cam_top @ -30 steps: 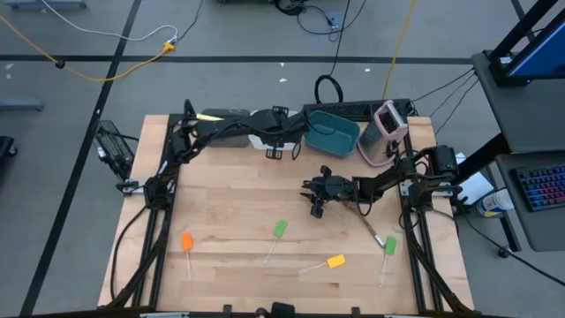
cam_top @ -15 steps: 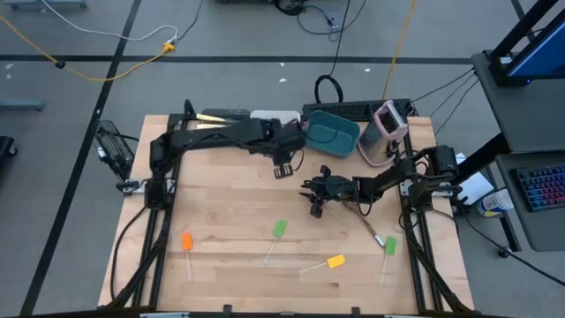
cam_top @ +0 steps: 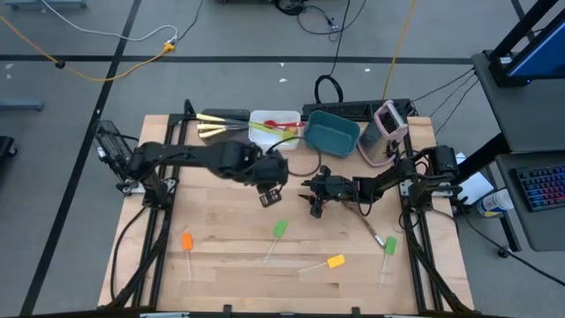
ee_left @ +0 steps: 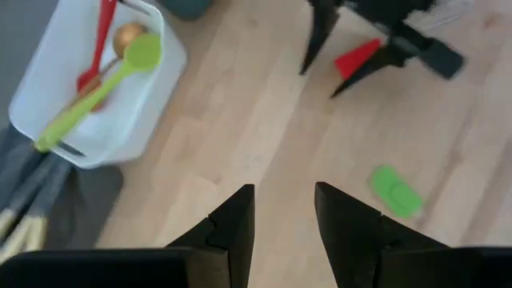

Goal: Pick & Place Kitchen Items
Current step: Put the wooden serving spoon into the white bin

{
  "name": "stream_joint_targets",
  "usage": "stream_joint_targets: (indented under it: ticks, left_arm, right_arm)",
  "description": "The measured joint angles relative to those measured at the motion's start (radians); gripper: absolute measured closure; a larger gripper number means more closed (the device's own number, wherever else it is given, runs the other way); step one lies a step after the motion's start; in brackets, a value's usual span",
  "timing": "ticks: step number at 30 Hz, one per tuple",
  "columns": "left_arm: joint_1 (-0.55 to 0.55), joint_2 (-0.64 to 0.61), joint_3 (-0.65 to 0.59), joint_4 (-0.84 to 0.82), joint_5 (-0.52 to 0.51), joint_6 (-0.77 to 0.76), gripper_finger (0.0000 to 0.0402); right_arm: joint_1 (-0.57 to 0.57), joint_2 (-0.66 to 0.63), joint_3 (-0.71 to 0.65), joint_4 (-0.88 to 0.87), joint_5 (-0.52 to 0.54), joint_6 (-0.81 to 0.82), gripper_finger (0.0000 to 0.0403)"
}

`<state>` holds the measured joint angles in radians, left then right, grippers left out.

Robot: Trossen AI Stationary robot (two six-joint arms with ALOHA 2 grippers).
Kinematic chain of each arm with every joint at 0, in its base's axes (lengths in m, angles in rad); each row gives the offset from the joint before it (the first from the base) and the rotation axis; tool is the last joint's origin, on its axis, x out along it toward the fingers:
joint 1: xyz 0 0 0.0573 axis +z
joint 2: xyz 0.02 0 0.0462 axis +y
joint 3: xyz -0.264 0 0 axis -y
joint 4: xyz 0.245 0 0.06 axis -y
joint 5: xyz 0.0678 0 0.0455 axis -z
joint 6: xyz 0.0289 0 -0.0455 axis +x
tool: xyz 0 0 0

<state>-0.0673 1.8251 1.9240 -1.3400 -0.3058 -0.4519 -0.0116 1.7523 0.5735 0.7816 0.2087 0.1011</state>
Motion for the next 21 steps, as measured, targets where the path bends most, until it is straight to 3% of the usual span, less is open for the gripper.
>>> stream_joint_targets:
  ticks: [14, 21]
  left_arm:
    - [-0.152, -0.143, -0.022, -0.096, -0.157, -0.115, 0.0266]
    - [-0.161, -0.248, -0.21, -0.067, -0.184, -0.198, 0.0266]
  right_arm:
    - [0.001, 0.0, 0.0, 0.004, -0.004, 0.154, 0.0231]
    - [0.041, -0.015, 0.0, -0.017, -0.005, 0.175, 0.0232]
